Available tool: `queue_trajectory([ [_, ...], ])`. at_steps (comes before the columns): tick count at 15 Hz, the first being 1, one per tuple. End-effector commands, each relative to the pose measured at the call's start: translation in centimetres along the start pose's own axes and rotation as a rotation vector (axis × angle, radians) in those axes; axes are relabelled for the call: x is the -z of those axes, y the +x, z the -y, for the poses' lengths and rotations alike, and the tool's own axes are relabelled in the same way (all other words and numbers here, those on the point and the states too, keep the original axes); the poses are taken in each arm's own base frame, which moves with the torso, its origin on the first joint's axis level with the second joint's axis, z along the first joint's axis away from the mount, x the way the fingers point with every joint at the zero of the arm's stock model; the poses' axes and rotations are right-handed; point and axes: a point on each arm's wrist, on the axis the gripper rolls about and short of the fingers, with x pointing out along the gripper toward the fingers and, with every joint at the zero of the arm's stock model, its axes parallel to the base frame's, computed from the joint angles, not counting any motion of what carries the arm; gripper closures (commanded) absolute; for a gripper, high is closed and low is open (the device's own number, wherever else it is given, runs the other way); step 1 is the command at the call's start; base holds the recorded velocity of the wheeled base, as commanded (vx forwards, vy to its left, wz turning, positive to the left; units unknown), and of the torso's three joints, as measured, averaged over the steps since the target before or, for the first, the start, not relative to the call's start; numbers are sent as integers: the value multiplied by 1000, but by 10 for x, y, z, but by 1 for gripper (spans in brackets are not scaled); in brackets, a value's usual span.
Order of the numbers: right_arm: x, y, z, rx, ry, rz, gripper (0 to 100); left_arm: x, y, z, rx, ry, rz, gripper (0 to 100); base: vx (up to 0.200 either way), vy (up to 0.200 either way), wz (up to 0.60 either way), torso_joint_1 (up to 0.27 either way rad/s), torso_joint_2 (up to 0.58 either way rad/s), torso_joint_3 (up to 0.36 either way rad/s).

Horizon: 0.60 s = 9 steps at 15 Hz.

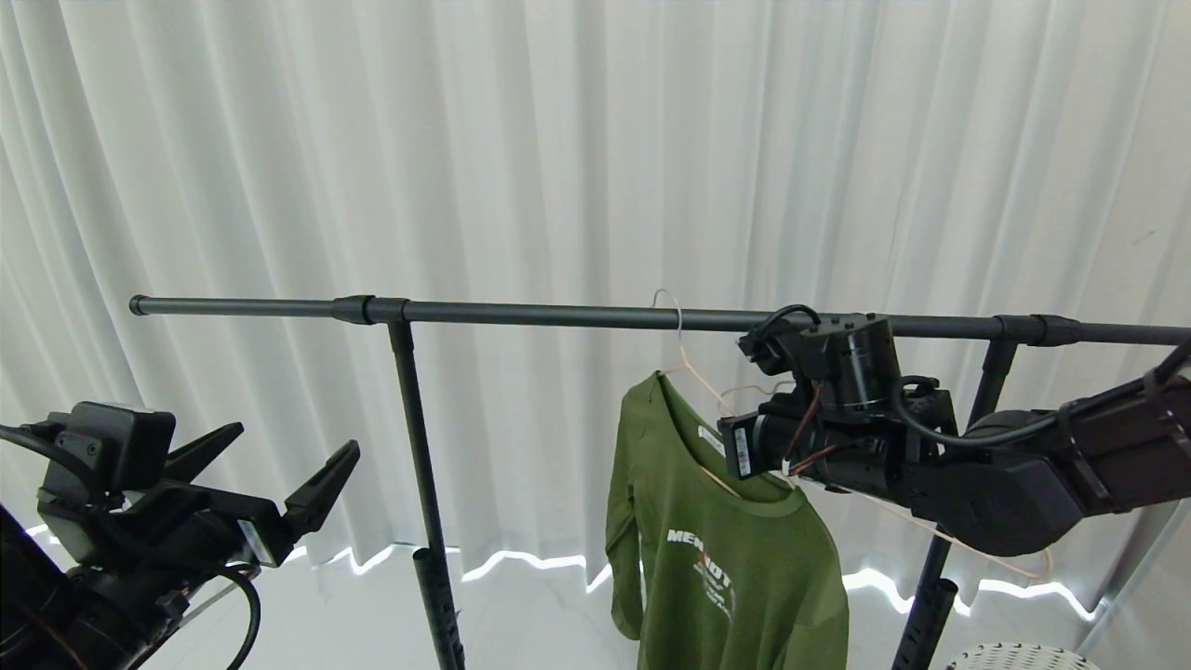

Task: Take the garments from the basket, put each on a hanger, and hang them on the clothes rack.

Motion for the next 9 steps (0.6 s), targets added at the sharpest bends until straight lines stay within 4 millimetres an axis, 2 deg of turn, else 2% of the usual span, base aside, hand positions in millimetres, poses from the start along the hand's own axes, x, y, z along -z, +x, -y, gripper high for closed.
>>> queue_trajectory([
  [1,4,5,0,2,-1,-14,100,0,0,0,0,0,-1,0,0,0,0,0,0,0],
  [9,5,7,1,5,-1,-20,100,0,0,0,0,0,-1,0,0,0,0,0,0,0],
])
